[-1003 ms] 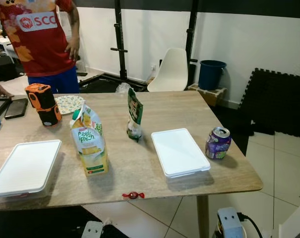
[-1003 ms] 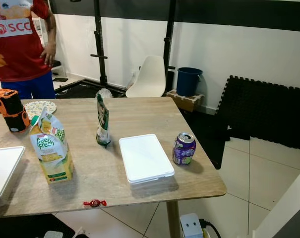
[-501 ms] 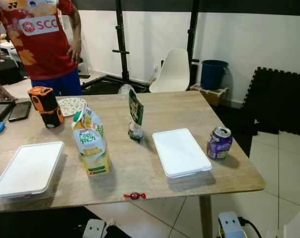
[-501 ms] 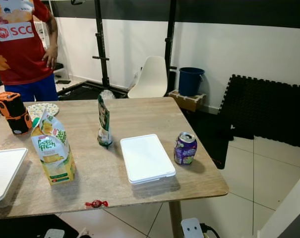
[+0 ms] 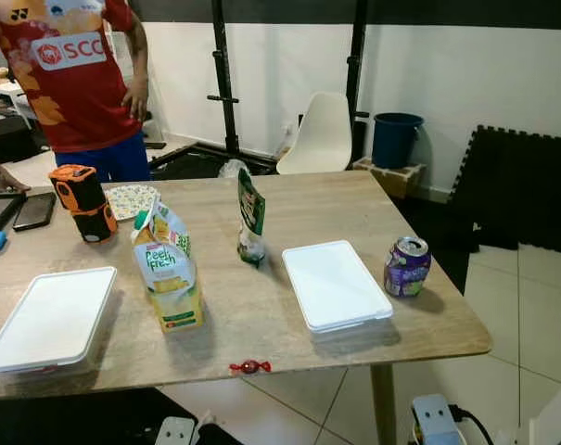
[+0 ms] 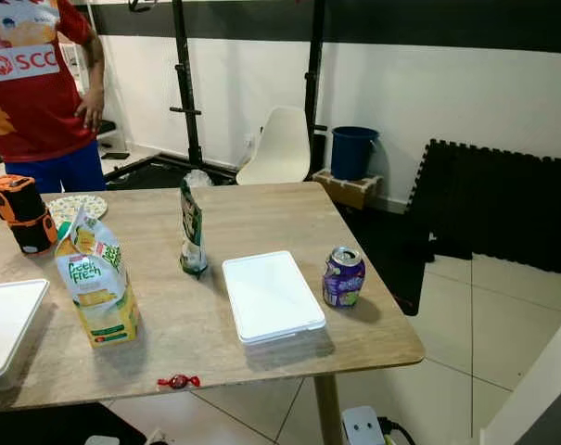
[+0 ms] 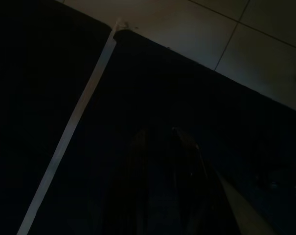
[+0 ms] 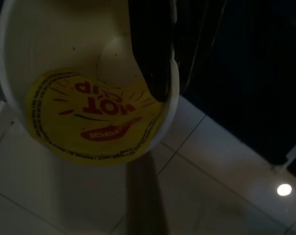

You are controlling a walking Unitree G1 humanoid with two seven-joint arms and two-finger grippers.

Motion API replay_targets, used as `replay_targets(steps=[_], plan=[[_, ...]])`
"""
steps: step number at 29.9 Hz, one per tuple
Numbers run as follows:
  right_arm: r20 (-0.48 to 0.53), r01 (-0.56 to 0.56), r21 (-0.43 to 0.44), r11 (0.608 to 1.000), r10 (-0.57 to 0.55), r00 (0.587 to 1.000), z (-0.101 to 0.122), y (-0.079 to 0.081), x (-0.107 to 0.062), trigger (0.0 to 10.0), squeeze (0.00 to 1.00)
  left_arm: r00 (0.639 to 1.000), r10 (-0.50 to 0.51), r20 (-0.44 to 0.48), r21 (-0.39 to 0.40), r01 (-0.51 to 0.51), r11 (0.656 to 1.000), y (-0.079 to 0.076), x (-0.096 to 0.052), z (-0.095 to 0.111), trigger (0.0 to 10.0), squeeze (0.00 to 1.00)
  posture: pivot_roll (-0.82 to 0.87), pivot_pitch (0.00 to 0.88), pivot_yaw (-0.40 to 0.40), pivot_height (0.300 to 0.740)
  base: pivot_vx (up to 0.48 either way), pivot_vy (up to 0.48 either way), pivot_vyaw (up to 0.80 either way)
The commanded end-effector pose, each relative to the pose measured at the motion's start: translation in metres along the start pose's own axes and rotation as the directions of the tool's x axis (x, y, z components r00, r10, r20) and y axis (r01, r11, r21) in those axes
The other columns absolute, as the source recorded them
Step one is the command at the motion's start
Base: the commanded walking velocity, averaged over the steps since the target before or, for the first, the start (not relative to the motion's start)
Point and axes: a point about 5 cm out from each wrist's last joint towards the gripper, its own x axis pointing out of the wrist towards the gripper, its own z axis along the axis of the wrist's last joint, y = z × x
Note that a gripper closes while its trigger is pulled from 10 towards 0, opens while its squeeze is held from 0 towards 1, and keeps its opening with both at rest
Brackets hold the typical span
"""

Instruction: Restocking fridge

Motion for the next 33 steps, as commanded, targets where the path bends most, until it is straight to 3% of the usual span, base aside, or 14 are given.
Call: replay_targets(steps=[1, 3, 5, 10, 13, 17, 20, 23, 25, 28, 32, 33], plan=[[-0.029, -0.012, -0.019, 1.0, 0.011, 1.0, -0.006, 0.002, -0.001, 10.0, 0.0, 0.999, 0.032, -0.023, -0.01, -0.032, 0.999, 0.008, -0.002, -0.007, 10.0, 0.0, -0.01, 0.053, 0.003, 0.74, 0.0, 0.0, 0.0], [-0.042, -0.01, -0.036, 0.999, 0.009, 0.999, -0.009, 0.001, -0.002, 10.0, 0.0, 0.999, 0.029, -0.024, -0.021, -0.029, 0.999, 0.008, -0.002, -0.008, 10.0, 0.0, -0.02, 0.056, 0.015, 0.74, 0.0, 0.0, 0.0], [-0.014, 0.039, 0.054, 0.998, -0.038, 0.999, -0.003, -0.005, -0.001, 10.0, 0.0, 1.0, -0.01, -0.016, 0.005, 0.01, 1.0, 0.005, -0.002, -0.006, 10.0, 0.0, -0.03, 0.061, -0.003, 0.74, 0.0, 0.0, 0.0], [-0.038, 0.02, -0.031, 0.999, -0.021, 0.999, -0.008, -0.005, -0.003, 10.0, 0.0, 1.0, 0.013, -0.018, -0.014, -0.013, 1.0, 0.006, -0.002, -0.006, 10.0, 0.0, -0.03, 0.07, 0.011, 0.74, 0.0, 0.0, 0.0], [-0.033, 0.042, 0.034, 0.999, -0.041, 0.999, -0.008, -0.008, -0.003, 10.0, 0.0, 1.0, 0.01, -0.012, -0.009, -0.01, 1.0, 0.005, -0.002, -0.005, 10.0, 0.0, -0.02, 0.051, -0.014, 0.74, 0.0, 0.0, 0.0], [-0.05, 0.026, -0.007, 1.0, -0.026, 0.998, -0.011, -0.008, -0.004, 10.0, 0.0, 1.0, 0.017, -0.014, -0.03, -0.017, 0.999, 0.005, -0.002, -0.006, 10.0, 0.0, -0.05, 0.071, 0.014, 0.74, 0.0, 0.0, 0.0], [-0.023, 0.036, 0.041, 0.998, -0.036, 0.999, -0.005, -0.009, -0.002, 10.0, 0.0, 1.0, -0.003, -0.012, 0.001, 0.003, 1.0, 0.002, -0.001, -0.004, 10.0, 0.0, -0.03, 0.065, -0.014, 0.74, 0.0, 0.0, 0.0], [-0.056, 0.001, -0.034, 0.999, -0.003, 0.998, -0.013, -0.004, -0.004, 10.0, 0.0, 0.999, 0.025, -0.025, -0.048, -0.026, 0.999, 0.004, -0.002, -0.009, 10.0, 0.0, -0.03, 0.076, 0.011, 0.74, 0.0, 0.0, 0.0], [-0.053, 0.007, -0.032, 0.999, -0.008, 0.999, -0.013, -0.005, -0.005, 10.0, 0.0, 1.0, 0.01, -0.024, -0.046, -0.011, 0.999, 0.003, -0.002, -0.009, 10.0, 0.0, -0.03, 0.076, 0.011, 0.74, 0.0, 0.0, 0.0], [-0.033, 0.021, 0.01, 1.0, -0.021, 0.999, -0.009, -0.004, -0.003, 10.0, 0.0, 1.0, -0.004, -0.03, 0.01, 0.004, 1.0, 0.003, -0.002, -0.009, 10.0, 0.0, -0.02, 0.078, 0.0, 0.74, 0.0, 0.0, 0.0], [-0.042, 0.009, -0.013, 1.0, -0.009, 0.999, -0.011, -0.003, -0.004, 10.0, 0.0, 0.999, 0.011, -0.038, 0.001, -0.011, 1.0, 0.003, -0.003, -0.011, 10.0, 0.0, -0.02, 0.078, 0.006, 0.74, 0.0, 0.0, 0.0], [-0.034, 0.028, 0.024, 0.999, -0.027, 0.999, -0.01, -0.004, -0.003, 10.0, 0.0, 1.0, -0.004, -0.022, 0.02, 0.005, 1.0, 0.003, -0.003, -0.009, 10.0, 0.0, -0.02, 0.07, 0.008, 0.74, 0.0, 0.0, 0.0]])
